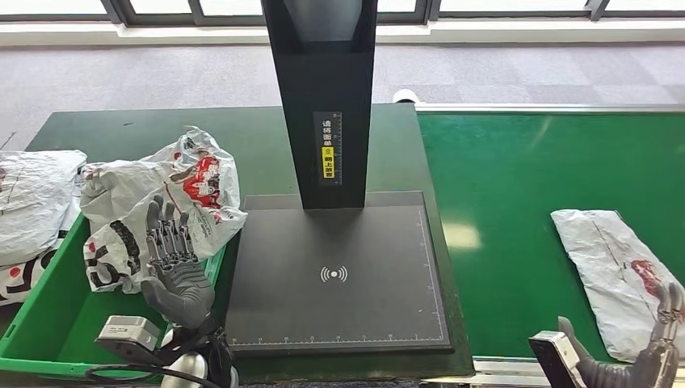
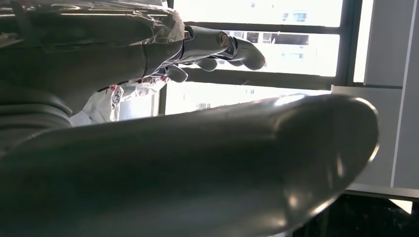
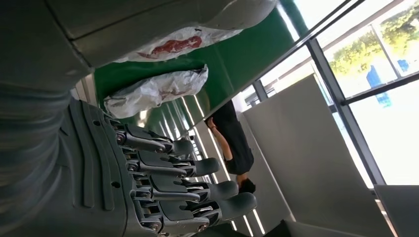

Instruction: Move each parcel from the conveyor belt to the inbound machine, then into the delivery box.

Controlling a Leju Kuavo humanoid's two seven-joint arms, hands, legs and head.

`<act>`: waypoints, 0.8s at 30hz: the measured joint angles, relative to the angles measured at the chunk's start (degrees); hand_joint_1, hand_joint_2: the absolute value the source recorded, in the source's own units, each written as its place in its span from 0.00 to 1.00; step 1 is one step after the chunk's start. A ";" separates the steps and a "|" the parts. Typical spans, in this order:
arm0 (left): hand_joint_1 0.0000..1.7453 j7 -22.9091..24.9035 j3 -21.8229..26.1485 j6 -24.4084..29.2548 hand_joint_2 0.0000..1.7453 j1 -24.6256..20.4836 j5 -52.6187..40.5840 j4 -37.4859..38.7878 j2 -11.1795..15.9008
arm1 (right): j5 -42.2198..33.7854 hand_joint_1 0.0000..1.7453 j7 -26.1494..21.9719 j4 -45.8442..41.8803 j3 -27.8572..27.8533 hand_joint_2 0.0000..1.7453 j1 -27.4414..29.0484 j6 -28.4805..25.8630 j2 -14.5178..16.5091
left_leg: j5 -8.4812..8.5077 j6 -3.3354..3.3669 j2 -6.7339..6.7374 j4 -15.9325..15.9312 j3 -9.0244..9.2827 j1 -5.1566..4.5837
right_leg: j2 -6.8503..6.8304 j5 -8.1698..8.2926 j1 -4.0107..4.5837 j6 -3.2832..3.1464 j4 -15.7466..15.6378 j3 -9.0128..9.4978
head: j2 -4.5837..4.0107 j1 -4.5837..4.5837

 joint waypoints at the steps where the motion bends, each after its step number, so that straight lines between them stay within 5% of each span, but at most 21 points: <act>1: 0.00 0.00 -0.09 0.00 0.00 0.03 -0.01 0.00 -0.01 | 0.03 0.00 0.00 0.43 -0.42 1.00 -0.25 -0.01 0.00 | 0.00 0.00 0.00 0.00 -0.01 0.00 | -0.01 -0.01 0.01 -0.01 0.00 0.00 | 0.00 0.00; 10: 0.00 -0.02 -0.14 0.02 0.00 0.07 -0.22 0.09 -0.14 | 0.91 0.00 0.39 2.03 -2.05 1.00 -1.20 -0.13 0.02 | -0.01 0.00 0.02 -0.01 -0.01 0.00 | 0.00 -0.02 -0.02 -0.02 0.00 -0.01 | 0.00 0.00; 14: 0.00 -0.73 -0.17 1.21 0.00 0.07 -2.24 0.09 -0.24 | 9.00 0.00 4.93 5.47 -2.95 1.00 -2.95 -2.06 -1.03 | -0.01 0.00 0.04 -0.01 0.00 0.01 | 0.02 -0.01 -0.03 -0.01 0.00 0.00 | 0.00 0.00; 24: 0.00 -1.69 -0.31 0.60 0.00 1.88 -5.62 0.09 -0.27 | 22.51 0.00 17.46 35.77 -8.82 1.00 -12.77 -4.10 -15.59 | 0.00 0.14 0.01 0.03 -0.04 -0.10 | -0.02 0.06 -0.21 0.10 0.00 0.00 | 0.00 0.00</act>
